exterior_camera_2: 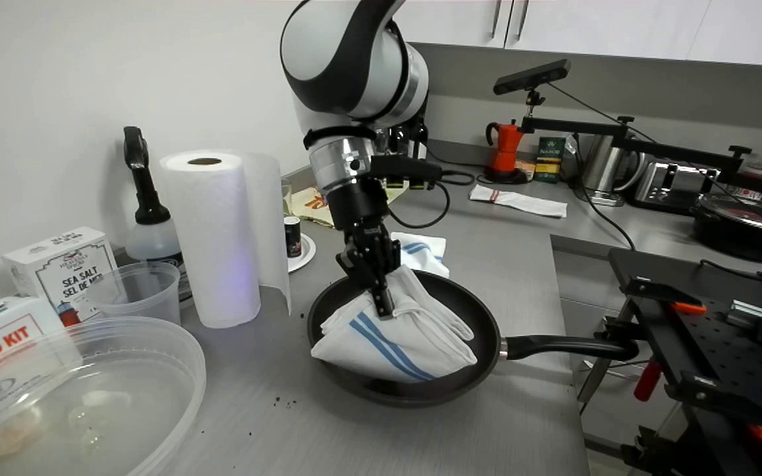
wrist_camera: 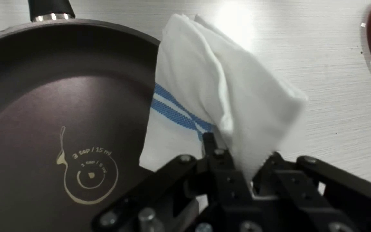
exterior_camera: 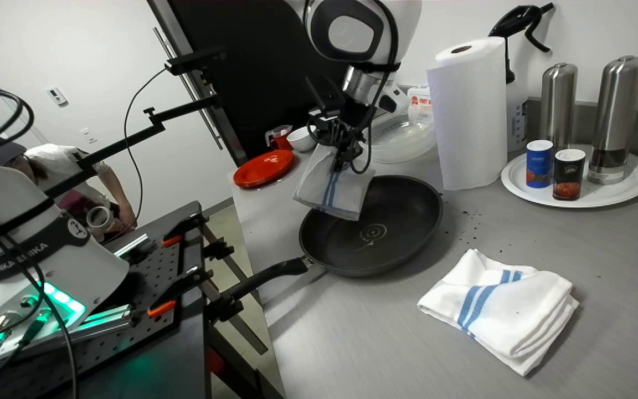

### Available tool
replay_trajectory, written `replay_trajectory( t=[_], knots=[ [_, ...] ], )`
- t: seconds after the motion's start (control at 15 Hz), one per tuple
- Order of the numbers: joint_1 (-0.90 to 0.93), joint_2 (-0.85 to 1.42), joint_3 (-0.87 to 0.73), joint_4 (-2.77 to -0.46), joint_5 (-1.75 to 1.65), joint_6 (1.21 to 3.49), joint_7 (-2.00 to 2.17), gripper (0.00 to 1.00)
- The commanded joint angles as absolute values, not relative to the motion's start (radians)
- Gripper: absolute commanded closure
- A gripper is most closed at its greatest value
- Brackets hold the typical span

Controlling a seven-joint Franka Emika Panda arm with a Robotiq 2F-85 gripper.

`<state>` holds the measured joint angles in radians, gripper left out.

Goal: Use the left towel to clean the pan

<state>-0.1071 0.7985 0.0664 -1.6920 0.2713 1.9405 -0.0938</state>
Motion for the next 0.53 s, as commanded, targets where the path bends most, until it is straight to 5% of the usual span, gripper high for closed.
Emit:
replay_trajectory(
  t=[0.0, 0.47],
  knots=[
    [-0.118, 0.834, 0.085, -1.663, 0.303, 1.914, -0.121, 0.96],
    [-0.12, 0.892, 0.089, -1.643, 0.304, 1.902, -0.118, 0.96]
  ],
)
